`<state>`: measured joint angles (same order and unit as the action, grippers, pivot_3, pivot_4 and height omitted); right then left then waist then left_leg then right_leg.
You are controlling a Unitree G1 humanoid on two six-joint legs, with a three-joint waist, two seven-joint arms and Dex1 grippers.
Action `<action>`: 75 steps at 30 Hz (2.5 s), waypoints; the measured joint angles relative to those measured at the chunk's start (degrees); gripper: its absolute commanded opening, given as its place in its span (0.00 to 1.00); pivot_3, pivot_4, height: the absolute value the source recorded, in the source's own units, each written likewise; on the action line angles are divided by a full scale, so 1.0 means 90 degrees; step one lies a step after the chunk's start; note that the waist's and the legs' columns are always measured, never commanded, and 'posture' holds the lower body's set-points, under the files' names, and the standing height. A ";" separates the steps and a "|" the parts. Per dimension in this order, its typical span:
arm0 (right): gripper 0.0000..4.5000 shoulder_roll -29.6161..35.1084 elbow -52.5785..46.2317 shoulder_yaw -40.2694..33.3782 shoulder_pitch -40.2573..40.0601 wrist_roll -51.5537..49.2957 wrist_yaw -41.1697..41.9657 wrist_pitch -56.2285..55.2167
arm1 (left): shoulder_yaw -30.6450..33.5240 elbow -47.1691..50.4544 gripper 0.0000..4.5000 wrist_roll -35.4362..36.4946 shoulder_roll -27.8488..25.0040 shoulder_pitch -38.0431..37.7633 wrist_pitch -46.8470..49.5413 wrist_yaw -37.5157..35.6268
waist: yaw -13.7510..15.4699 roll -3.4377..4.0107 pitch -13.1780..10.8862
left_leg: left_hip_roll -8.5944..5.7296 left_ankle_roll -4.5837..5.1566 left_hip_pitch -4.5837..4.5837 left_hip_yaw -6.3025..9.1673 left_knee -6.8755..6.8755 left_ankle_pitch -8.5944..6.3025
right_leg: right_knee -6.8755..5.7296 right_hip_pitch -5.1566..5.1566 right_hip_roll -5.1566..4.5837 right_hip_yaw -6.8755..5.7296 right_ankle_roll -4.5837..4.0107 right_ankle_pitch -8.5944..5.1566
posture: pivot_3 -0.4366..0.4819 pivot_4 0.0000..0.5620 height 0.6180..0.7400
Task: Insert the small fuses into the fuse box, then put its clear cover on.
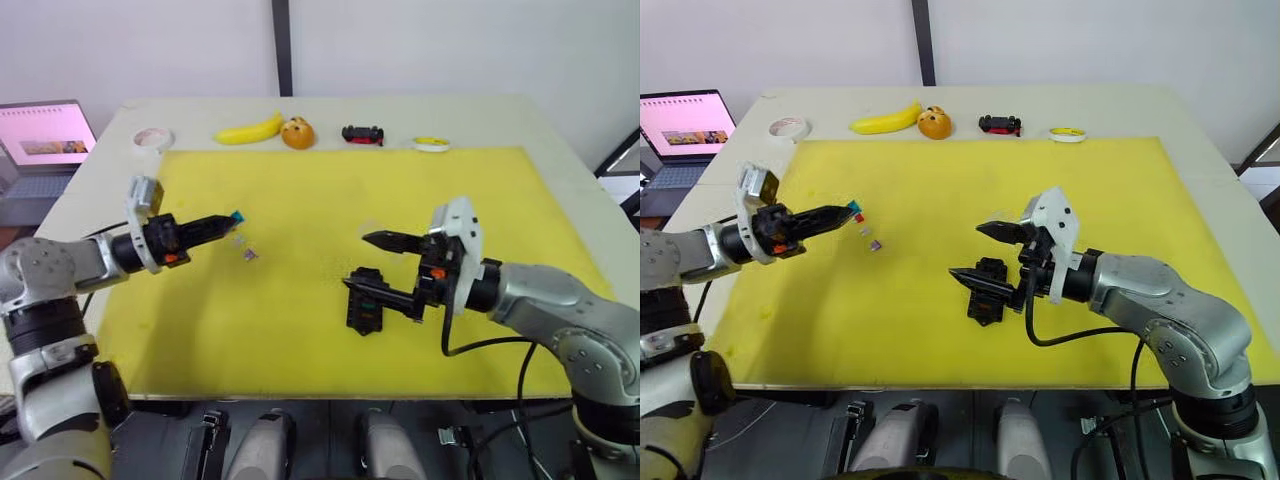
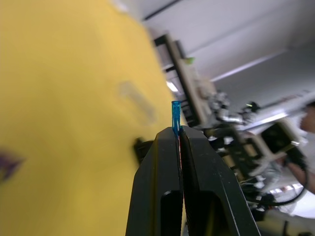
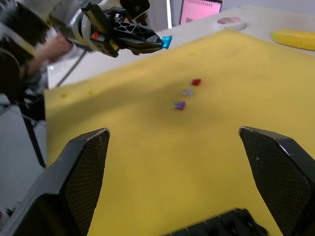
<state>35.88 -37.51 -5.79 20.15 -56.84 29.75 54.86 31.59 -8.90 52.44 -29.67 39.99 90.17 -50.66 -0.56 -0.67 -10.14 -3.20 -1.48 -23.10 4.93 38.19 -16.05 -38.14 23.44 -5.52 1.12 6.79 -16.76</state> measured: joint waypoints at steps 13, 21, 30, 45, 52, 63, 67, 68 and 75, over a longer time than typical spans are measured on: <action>1.00 -0.1177 0.0703 -0.0374 0.0650 -0.2761 -0.2998 0.0106 | -0.0008 0.0639 0.01 0.2234 0.1245 0.0268 0.0204 0.1738 | -0.0025 -0.0001 0.0000 | 0.0003 -0.0015 0.0000 -0.0008 -0.0005 0.0009 | -0.0003 0.0011 0.0012 0.0010 0.0000 0.0000 | 0.48 0.27 1.00; 0.64 -0.1235 0.0729 -0.0116 0.0855 -0.3565 -0.3833 -0.0287 | -0.0192 0.0610 0.00 0.2998 0.1360 0.0194 0.0148 0.2466 | -0.0049 -0.0001 0.0000 | 0.0005 -0.0014 0.0001 -0.0010 -0.0006 0.0008 | -0.0003 0.0012 0.0019 0.0012 0.0000 0.0000 | 0.48 0.27 1.00; 0.64 -0.1195 0.0815 0.0238 0.1006 -0.3642 -0.4066 -0.0450 | -0.0628 0.0554 0.00 0.3705 0.1270 0.0017 -0.0358 0.2957 | -0.0040 -0.0001 0.0000 | 0.0005 -0.0014 0.0000 -0.0010 -0.0005 0.0008 | -0.0003 0.0012 0.0020 0.0013 0.0000 0.0000 | 0.48 0.27 1.00; 0.39 -0.0965 0.0812 0.0335 0.0894 -0.3922 -0.4148 -0.0562 | -0.1345 0.0559 0.00 0.4674 0.0785 -0.0337 -0.1108 0.3324 | -0.0042 -0.0001 0.0000 | 0.0005 -0.0005 0.0000 -0.0010 -0.0005 0.0004 | -0.0002 0.0012 0.0022 0.0014 -0.0001 0.0000 | 0.48 0.27 1.00; 0.39 -0.0887 0.0811 0.0380 0.0871 -0.4006 -0.4187 -0.0591 | -0.1684 0.0585 0.00 0.4952 0.0566 -0.0397 -0.1344 0.3353 | -0.0045 -0.0001 0.0000 | 0.0006 -0.0004 0.0000 -0.0010 -0.0006 0.0003 | -0.0001 0.0012 0.0023 0.0014 -0.0001 0.0000 | 0.48 0.27 1.00; 0.39 -0.0887 0.0812 0.0477 0.0872 -0.4146 -0.4263 -0.0647 | -0.1947 0.0597 0.00 0.5100 0.0387 -0.0454 -0.1607 0.3318 | -0.0046 -0.0001 0.0000 | 0.0006 -0.0003 0.0000 -0.0010 -0.0006 0.0003 | 0.0000 0.0012 0.0023 0.0015 -0.0001 0.0000 | 0.48 0.27 1.00; 0.39 -0.0887 0.0812 0.0479 0.0873 -0.4281 -0.4302 -0.0755 | -0.2005 0.0630 0.00 0.5209 0.0337 -0.0485 -0.1646 0.3320 | -0.0045 -0.0001 0.0000 | 0.0006 -0.0003 0.0000 -0.0010 -0.0006 0.0003 | 0.0001 0.0012 0.0024 0.0015 -0.0001 0.0000 | 0.48 0.27 1.00; 0.39 -0.0885 0.0812 0.0481 0.0873 -0.4292 -0.4312 -0.0771 | -0.2036 0.0640 0.00 0.5227 0.0315 -0.0487 -0.1659 0.3320 | -0.0045 -0.0001 0.0000 | 0.0006 -0.0003 0.0000 -0.0010 -0.0006 0.0003 | 0.0001 0.0011 0.0024 0.0015 -0.0001 0.0000 | 0.48 0.27 1.00; 0.22 -0.0840 0.0812 0.0543 0.0876 -0.4351 -0.4344 -0.0818 | -0.2166 0.0755 0.00 0.5314 0.0269 -0.0553 -0.1774 0.3319 | -0.0047 0.0000 0.0000 | 0.0007 -0.0003 0.0000 -0.0010 -0.0007 0.0003 | 0.0002 0.0011 0.0025 0.0016 -0.0001 0.0000 | 0.48 0.27 1.00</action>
<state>28.31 -30.20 -0.91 28.03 -96.00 -9.35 47.49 12.10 -2.11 100.27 -27.25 35.01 74.21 -20.78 -0.98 -0.68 -10.14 -3.14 -1.51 -23.10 4.85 38.13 -16.02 -38.12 23.55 -5.30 1.27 6.78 -16.77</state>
